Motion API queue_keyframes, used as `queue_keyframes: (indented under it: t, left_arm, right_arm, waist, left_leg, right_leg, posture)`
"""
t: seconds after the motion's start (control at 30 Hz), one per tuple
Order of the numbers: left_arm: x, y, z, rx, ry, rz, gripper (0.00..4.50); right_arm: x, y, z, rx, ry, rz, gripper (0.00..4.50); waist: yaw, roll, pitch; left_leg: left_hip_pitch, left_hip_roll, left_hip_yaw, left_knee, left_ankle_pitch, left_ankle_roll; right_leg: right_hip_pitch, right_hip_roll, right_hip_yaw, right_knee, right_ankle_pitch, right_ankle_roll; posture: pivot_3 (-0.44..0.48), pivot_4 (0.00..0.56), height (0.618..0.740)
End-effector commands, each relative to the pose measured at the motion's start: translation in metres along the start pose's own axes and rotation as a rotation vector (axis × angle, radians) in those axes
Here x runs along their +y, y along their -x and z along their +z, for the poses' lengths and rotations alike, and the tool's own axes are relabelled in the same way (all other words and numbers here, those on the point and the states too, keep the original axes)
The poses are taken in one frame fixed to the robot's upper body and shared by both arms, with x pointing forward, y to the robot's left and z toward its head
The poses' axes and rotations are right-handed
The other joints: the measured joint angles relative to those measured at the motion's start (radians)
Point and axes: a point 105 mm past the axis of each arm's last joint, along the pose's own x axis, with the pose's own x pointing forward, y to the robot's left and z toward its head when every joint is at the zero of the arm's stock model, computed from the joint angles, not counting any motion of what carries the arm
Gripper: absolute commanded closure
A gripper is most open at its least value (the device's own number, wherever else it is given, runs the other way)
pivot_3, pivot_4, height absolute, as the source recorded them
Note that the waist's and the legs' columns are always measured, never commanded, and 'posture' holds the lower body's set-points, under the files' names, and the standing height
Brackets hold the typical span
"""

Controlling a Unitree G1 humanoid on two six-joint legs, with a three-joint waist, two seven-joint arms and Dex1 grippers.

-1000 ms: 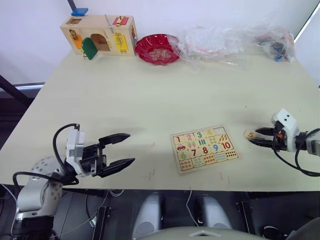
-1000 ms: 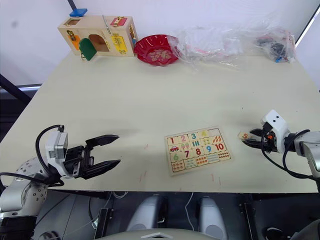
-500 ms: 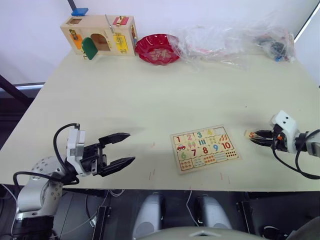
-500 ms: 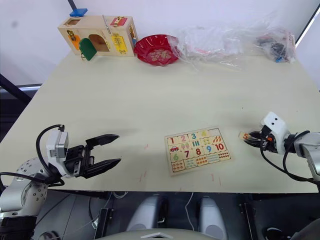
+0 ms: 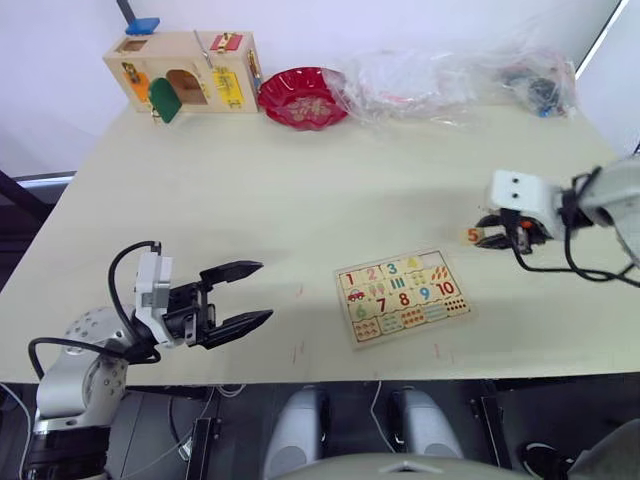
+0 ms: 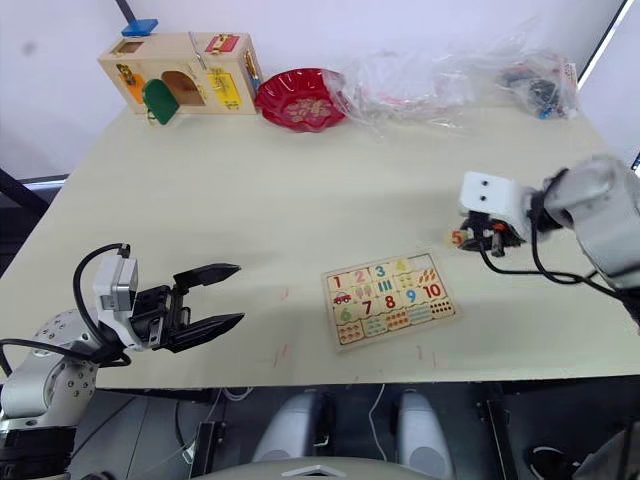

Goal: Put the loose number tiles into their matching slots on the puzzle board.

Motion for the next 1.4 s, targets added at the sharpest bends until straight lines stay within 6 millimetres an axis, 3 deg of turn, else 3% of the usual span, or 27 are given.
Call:
queue_keyframes:
  t: [0.03, 0.17, 0.4, 1.4]
  left_arm:
    - [-0.005, -0.001, 0.01, -0.039, -0.016, -0.012, 0.0]
    - [-0.007, 0.005, 0.008, -0.053, 0.007, 0.017, 0.0]
    - [-0.009, 0.01, 0.002, -0.036, 0.008, 0.038, 0.0]
    - [-0.009, 0.007, -0.001, -0.019, 0.005, 0.039, 0.0]
  right_arm:
    - [-0.005, -0.007, 0.01, 0.037, 0.069, 0.031, 3.59]
    - [-0.008, -0.029, 0.024, 0.068, 0.14, 0.092, 3.59]
    - [-0.004, -0.048, 0.027, 0.11, 0.201, 0.161, 3.59]
    - [0.003, -0.066, 0.013, 0.148, 0.196, 0.239, 3.59]
  waist:
    - [0.0, 0.0, 0.0]
    - [-0.001, 0.0, 0.001]
    - [0.002, -0.001, 0.001]
    - [0.001, -0.001, 0.001]
  left_leg:
    - [0.0, 0.0, 0.0, 0.0, 0.0, 0.0]
    - [0.0, 0.0, 0.001, 0.0, 0.0, 0.0]
    - [-0.001, -0.001, 0.0, 0.001, 0.0, 0.0]
    - [0.0, -0.001, 0.0, 0.001, 0.0, 0.0]
  right_leg:
    - [0.0, 0.0, 0.0, 0.0, 0.0, 0.0]
    - [0.0, 0.0, 0.001, 0.0, 0.0, 0.0]
    - [0.0, -0.001, 0.0, 0.001, 0.0, 0.0]
    - [0.0, 0.0, 0.0, 0.001, 0.002, 0.003]
  posture:
    - [0.0, 0.15, 0.74]
    - [0.0, 0.15, 0.74]
    - [0.0, 0.15, 0.74]
    - [0.0, 0.15, 0.74]
